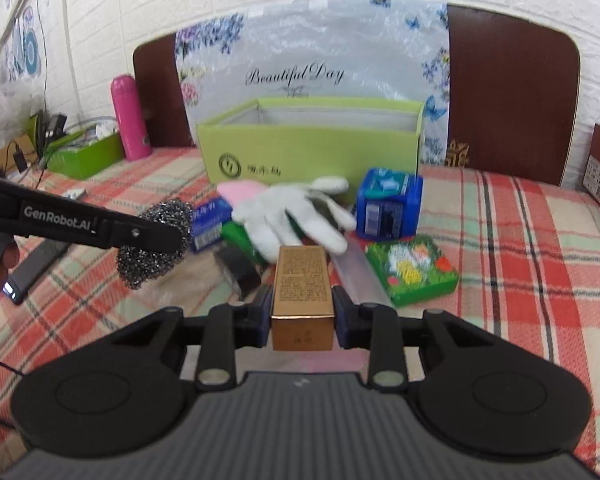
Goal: Organize objects
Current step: 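Carry steel wool and tan box into the lime-green box and release both, then move both grippers back toward the white glove and blue boxes, then grasp the blue medicine box with the left gripper while the right gripper grasps the black tape roll, then carry blue box and black tape into the lime-green box and release both, then grasp the pink-cuffed glove with the left gripper while the right gripper grasps the clear tube, then lift glove and tube into the lime-green box and release both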
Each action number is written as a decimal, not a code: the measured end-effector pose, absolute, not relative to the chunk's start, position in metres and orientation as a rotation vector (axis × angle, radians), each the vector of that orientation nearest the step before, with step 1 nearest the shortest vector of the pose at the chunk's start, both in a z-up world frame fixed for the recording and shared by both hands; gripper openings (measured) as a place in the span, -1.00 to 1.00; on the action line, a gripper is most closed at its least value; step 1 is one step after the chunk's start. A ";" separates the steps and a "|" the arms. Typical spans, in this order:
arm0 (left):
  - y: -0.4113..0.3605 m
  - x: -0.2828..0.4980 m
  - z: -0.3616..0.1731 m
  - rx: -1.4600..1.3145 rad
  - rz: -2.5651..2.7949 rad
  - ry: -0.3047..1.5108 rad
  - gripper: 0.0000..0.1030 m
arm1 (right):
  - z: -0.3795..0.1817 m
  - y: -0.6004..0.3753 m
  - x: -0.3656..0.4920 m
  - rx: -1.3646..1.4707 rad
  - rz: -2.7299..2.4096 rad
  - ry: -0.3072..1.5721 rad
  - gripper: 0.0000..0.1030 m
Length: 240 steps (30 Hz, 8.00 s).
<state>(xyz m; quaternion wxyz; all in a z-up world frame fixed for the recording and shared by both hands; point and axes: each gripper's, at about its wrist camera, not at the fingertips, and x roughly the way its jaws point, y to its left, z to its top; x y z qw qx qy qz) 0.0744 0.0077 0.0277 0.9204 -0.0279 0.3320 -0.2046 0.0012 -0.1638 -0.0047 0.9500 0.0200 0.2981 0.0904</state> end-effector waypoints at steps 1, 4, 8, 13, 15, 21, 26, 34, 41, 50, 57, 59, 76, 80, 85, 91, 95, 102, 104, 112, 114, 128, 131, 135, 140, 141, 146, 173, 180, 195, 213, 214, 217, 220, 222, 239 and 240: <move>0.008 0.079 0.034 -0.066 -0.423 0.668 -0.29 | 0.001 -0.165 0.004 0.041 0.179 0.585 -0.43; 0.009 0.097 0.054 -0.101 -0.437 0.626 -0.29 | 0.018 -0.167 0.017 0.038 0.164 0.525 -0.43; 0.003 0.129 0.076 -0.120 -0.434 0.573 -0.29 | 0.039 -0.172 0.041 0.027 0.147 0.441 -0.43; -0.003 0.187 0.087 -0.157 -0.390 0.572 -0.29 | 0.051 -0.174 0.090 0.011 0.114 0.382 -0.43; -0.007 0.209 0.085 -0.147 -0.373 0.583 -0.29 | 0.050 -0.175 0.113 0.027 0.100 0.381 -0.43; -0.013 0.261 0.065 -0.129 -0.325 0.631 -0.29 | 0.037 -0.173 0.180 0.060 0.086 0.401 -0.42; -0.011 0.278 0.043 -0.065 -0.295 0.633 0.35 | 0.011 -0.171 0.227 0.079 0.072 0.474 -0.04; 0.002 0.233 0.048 -0.071 -0.213 0.634 0.49 | 0.012 -0.180 0.176 0.056 -0.018 0.409 0.74; -0.008 0.184 0.055 -0.062 -0.177 0.639 0.49 | 0.028 -0.184 0.121 0.122 -0.015 0.426 0.95; 0.004 0.132 0.046 -0.106 -0.174 0.655 0.49 | 0.027 -0.176 0.060 0.131 -0.001 0.448 0.98; 0.024 0.099 0.023 -0.138 -0.151 0.686 0.49 | 0.003 -0.165 0.030 0.144 0.038 0.529 0.99; 0.027 0.095 0.014 -0.135 -0.143 0.699 0.49 | -0.004 -0.159 0.024 0.133 0.044 0.550 0.99; 0.020 0.117 -0.021 -0.016 -0.193 0.706 0.49 | -0.041 -0.097 0.057 -0.090 0.206 0.612 -0.45; 0.007 0.137 -0.030 0.077 -0.212 0.716 0.49 | -0.039 -0.111 0.048 -0.014 0.215 0.646 -0.64; 0.009 0.151 -0.041 0.093 -0.212 0.768 0.30 | -0.029 -0.138 0.033 0.152 0.237 0.683 -0.64; 0.026 0.111 -0.032 0.096 -0.196 0.775 0.27 | -0.031 -0.160 0.029 0.220 0.186 0.726 -0.64; 0.035 0.076 -0.031 0.089 -0.189 0.776 0.28 | -0.032 -0.161 0.027 0.185 0.167 0.709 -0.65; 0.028 0.086 -0.032 0.132 -0.146 0.766 0.48 | -0.029 -0.141 0.023 0.077 0.185 0.687 -0.64; 0.024 0.094 -0.033 0.144 -0.156 0.757 0.48 | -0.029 -0.140 0.020 0.066 0.176 0.681 -0.64; 0.030 0.107 -0.038 0.088 -0.171 0.781 0.50 | -0.028 -0.138 0.022 0.020 0.172 0.675 -0.61; 0.031 0.109 -0.039 0.084 -0.166 0.782 0.51 | -0.030 -0.137 0.024 0.015 0.179 0.678 -0.61; 0.043 0.092 -0.018 0.004 -0.216 0.742 0.20 | -0.032 -0.135 0.028 0.032 0.218 0.696 -0.65; 0.043 0.088 0.003 -0.007 -0.239 0.689 0.20 | -0.023 -0.136 0.027 0.038 0.219 0.667 -0.65; 0.033 0.095 0.033 -0.031 -0.296 0.619 0.20 | -0.003 -0.141 0.032 0.034 0.211 0.594 -0.65; 0.012 0.117 0.068 -0.072 -0.366 0.550 0.20 | 0.025 -0.150 0.047 0.011 0.170 0.491 -0.65; 0.007 0.121 0.075 -0.075 -0.378 0.531 0.20 | 0.030 -0.153 0.051 0.005 0.160 0.470 -0.65; -0.022 0.157 0.102 -0.090 -0.408 0.458 0.20 | 0.048 -0.168 0.083 -0.018 0.089 0.408 -0.65; -0.047 0.218 0.053 -0.009 -0.193 0.597 0.55 | 0.013 -0.165 0.141 -0.202 -0.146 0.341 0.94; -0.051 0.170 0.064 0.012 -0.192 0.572 0.55 | 0.035 -0.178 0.093 -0.123 -0.128 0.345 1.00; -0.033 0.074 0.046 0.061 -0.276 0.595 0.59 | 0.017 -0.195 -0.011 -0.094 -0.133 0.412 1.00; -0.088 0.044 -0.044 0.174 -0.631 0.785 0.62 | -0.021 -0.230 -0.052 0.010 -0.233 0.500 1.00; -0.091 0.044 -0.049 0.203 -0.616 0.785 0.62 | -0.021 -0.231 -0.051 0.012 -0.229 0.504 1.00; -0.092 0.031 -0.050 0.259 -0.661 0.725 -0.13 | -0.023 -0.227 -0.048 0.000 -0.204 0.512 0.99; -0.078 0.037 -0.043 0.214 -0.655 0.775 -0.73 | -0.024 -0.219 -0.040 -0.021 -0.151 0.525 0.90; -0.065 0.040 -0.041 0.153 -0.650 0.796 -0.75 | -0.026 -0.213 -0.031 -0.027 -0.105 0.541 0.71; -0.040 0.035 -0.037 0.124 -0.507 0.719 0.40 | -0.048 -0.201 -0.028 -0.006 0.047 0.697 -0.44; -0.040 0.038 -0.040 0.127 -0.529 0.744 0.40 | -0.048 -0.202 -0.033 0.000 0.049 0.702 -0.45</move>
